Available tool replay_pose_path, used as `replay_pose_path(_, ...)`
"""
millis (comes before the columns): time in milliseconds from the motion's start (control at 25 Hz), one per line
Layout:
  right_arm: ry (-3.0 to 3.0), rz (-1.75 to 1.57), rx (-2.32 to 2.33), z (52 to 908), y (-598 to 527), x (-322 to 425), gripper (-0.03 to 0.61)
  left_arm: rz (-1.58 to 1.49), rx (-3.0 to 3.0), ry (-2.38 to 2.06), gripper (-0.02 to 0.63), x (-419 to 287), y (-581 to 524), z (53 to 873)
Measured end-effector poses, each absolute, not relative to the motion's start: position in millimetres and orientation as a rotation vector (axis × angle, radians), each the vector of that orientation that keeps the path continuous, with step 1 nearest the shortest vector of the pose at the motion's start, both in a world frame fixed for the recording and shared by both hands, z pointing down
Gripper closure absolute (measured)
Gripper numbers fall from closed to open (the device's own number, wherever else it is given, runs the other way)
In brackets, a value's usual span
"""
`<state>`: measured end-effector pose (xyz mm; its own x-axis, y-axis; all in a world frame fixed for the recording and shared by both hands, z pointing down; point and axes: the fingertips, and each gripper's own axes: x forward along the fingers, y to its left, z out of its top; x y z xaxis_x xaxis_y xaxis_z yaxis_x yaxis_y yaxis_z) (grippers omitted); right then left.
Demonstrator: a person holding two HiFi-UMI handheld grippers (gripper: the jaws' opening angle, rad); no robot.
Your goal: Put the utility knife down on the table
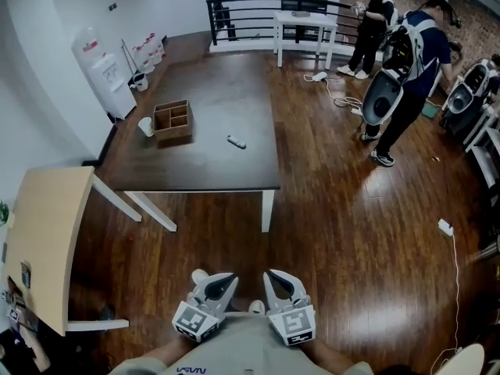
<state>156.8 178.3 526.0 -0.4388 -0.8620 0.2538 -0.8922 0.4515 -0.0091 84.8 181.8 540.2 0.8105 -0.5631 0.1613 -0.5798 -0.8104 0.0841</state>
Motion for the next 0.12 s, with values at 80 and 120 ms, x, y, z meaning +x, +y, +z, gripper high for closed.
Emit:
replay_pose_path(80,-2.494,0.210,1.519,526.1,176.7,152.2,0.580,0.202,2.863,-0.917,0.614,80.2,180.2,541.1)
replay_pose_path(120,-2.496,0.211,1.514,526.2,175.9,150.0,0.580,0.211,2.864,-0.918,0.614,78.1,179.7,542.0)
